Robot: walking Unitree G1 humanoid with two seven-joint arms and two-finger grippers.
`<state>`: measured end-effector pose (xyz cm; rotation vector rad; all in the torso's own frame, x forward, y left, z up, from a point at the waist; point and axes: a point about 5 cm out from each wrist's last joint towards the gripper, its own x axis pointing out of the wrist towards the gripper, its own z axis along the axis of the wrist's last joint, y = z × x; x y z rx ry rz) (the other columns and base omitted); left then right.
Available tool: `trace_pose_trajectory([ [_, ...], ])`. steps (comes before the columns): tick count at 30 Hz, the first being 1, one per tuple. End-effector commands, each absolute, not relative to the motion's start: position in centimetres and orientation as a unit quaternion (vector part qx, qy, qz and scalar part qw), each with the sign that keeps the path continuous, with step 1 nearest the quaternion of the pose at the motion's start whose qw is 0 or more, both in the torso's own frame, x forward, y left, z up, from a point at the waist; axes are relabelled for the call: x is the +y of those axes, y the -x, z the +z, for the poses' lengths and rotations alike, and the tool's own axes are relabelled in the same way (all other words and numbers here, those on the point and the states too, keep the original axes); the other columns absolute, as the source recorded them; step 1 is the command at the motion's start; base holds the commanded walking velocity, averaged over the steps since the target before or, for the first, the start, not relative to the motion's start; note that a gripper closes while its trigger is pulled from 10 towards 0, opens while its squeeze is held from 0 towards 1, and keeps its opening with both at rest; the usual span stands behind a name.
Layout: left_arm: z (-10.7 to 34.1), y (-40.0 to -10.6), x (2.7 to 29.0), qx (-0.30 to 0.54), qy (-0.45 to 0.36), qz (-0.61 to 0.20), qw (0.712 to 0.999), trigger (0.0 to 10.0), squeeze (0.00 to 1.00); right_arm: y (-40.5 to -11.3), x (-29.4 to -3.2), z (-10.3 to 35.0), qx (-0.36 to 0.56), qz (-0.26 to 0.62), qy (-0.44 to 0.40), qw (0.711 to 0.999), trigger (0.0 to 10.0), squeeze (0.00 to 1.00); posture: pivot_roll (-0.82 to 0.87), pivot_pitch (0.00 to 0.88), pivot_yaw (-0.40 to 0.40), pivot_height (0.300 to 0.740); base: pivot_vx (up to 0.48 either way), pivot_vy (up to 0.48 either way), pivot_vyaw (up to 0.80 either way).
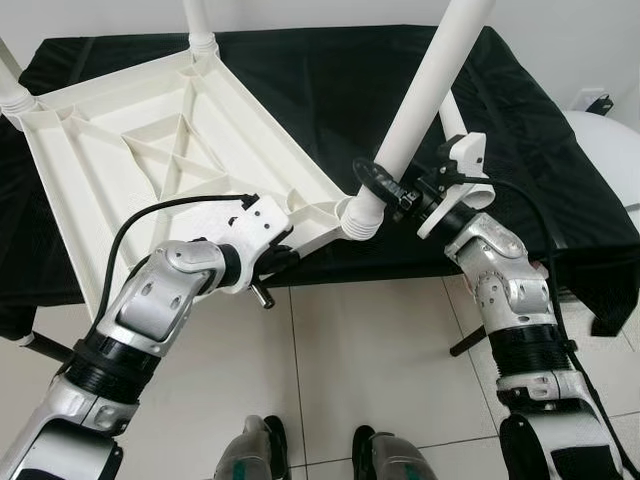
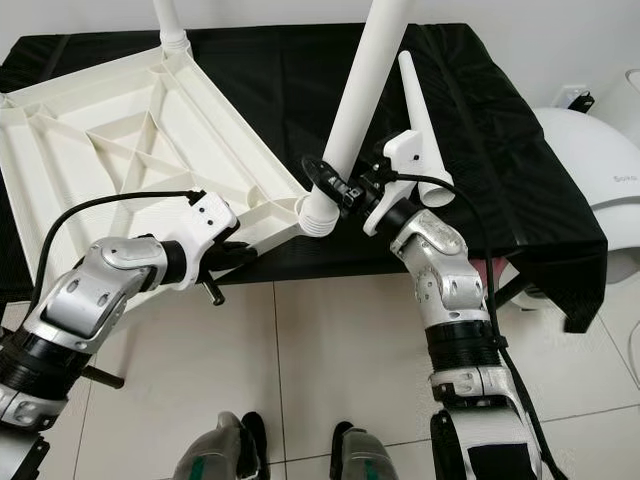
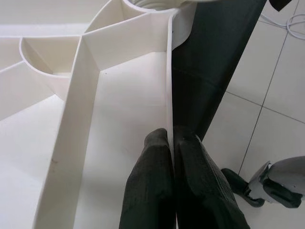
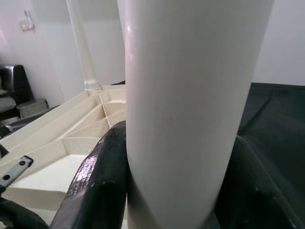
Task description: Building children table
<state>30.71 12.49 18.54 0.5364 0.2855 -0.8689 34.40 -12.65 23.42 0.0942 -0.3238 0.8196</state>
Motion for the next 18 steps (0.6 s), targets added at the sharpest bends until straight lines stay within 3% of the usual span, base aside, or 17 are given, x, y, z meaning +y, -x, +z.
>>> trace_pose_trajectory([
  [1, 18.7, -30.5, 13.1, 0.142, -0.264, -0.401, 0.866, 10.0, 0.0, -34.5, -12.7, 23.3, -0.156, 0.405, -0.044, 0.9, 10.0, 0.0, -0.05, 0.163, -0.005, 0.74, 0.0, 0.0, 0.0],
  [18, 18.5, -29.2, 11.7, 0.134, -0.262, -0.429, 0.854, 10.0, 0.0, -35.8, -12.2, 24.2, -0.171, 0.43, -0.049, 0.885, 10.0, 0.0, -0.04, 0.154, -0.011, 0.74, 0.0, 0.0, 0.0],
])
